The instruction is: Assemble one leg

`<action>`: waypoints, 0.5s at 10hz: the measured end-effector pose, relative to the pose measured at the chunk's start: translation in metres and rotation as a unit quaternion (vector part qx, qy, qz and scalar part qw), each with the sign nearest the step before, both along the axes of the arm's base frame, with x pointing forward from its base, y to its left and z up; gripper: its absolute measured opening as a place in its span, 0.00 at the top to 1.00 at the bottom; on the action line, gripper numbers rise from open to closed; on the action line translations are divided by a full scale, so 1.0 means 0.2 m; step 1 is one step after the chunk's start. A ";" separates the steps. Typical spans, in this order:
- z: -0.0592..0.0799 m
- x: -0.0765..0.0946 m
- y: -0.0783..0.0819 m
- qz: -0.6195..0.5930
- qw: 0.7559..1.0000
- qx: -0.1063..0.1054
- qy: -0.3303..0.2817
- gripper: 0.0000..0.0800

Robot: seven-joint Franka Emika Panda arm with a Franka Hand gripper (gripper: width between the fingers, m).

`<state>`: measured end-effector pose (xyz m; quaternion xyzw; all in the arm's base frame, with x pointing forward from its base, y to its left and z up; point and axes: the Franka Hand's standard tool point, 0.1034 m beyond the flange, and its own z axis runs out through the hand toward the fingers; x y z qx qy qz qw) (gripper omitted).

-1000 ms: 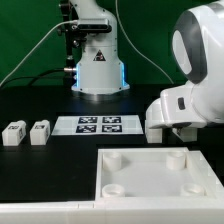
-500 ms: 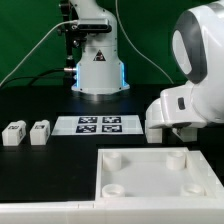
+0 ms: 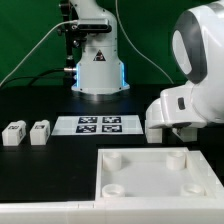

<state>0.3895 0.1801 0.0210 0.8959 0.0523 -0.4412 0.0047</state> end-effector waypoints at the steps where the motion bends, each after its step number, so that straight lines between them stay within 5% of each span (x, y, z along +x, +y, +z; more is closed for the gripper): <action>1: 0.04 0.03 -0.01 0.005 1.000 0.009 -0.009 0.64; 5: 0.25 0.18 -0.09 0.012 0.997 0.037 -0.061 0.64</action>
Offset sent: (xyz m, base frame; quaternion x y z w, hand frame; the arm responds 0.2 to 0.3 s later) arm 0.0140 -0.0266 0.0454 0.0093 -0.0307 -0.0369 0.9988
